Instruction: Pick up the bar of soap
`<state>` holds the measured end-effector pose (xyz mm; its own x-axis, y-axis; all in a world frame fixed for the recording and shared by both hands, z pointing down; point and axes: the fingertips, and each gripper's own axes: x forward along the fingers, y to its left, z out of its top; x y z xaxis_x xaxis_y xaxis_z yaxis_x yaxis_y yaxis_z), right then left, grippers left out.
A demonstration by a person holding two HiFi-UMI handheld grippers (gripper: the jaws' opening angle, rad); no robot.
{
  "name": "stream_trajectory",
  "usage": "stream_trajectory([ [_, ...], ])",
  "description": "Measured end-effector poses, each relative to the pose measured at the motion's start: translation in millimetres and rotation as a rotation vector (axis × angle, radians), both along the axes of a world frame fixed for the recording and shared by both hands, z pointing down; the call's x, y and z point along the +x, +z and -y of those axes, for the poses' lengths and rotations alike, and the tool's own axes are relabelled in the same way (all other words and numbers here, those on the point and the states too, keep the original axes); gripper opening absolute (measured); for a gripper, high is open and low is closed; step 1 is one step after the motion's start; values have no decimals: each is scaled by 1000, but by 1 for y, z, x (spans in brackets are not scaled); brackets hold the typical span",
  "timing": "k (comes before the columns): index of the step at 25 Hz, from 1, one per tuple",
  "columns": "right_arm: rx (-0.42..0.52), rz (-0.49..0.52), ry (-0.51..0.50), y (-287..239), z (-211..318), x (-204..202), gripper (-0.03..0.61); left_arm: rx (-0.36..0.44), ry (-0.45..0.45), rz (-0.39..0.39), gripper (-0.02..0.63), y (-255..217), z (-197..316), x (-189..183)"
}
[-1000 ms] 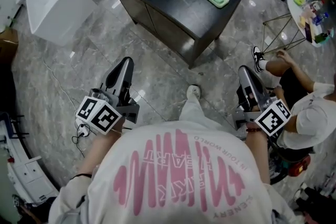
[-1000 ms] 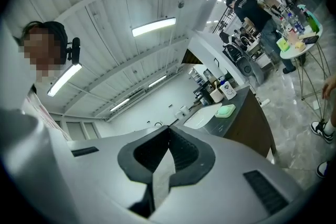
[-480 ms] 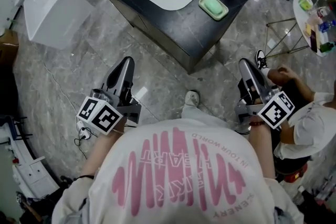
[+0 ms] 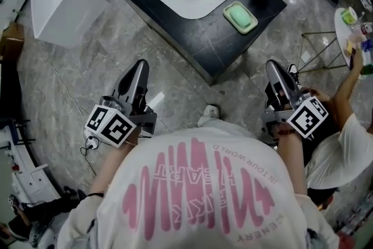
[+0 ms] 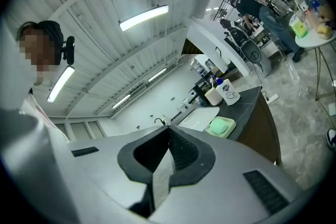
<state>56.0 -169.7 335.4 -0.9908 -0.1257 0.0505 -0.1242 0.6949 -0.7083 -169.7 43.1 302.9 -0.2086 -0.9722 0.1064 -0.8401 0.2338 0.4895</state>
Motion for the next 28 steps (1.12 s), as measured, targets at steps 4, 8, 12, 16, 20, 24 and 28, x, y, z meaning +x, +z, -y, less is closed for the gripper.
stream_trajectory([
  [4,59,-39,-38,2,14,-11,11,17,-36,-1,11,0,10,-5],
  [8,91,-42,-53,-2,25,-20,11,24,-51,-6,11,5,18,-4],
  [12,108,-46,-74,-2,29,-25,11,19,-65,-9,11,9,18,-3],
  [16,129,-36,-77,-6,35,-28,11,22,-77,-7,11,8,22,-6],
  [20,125,-20,-70,-8,41,-25,11,29,-68,18,11,-2,30,-5],
  [24,102,-1,-65,-5,45,-21,11,26,-55,45,11,-10,36,-2],
  [28,85,-7,-57,2,48,-17,11,12,-46,38,11,-6,40,0],
])
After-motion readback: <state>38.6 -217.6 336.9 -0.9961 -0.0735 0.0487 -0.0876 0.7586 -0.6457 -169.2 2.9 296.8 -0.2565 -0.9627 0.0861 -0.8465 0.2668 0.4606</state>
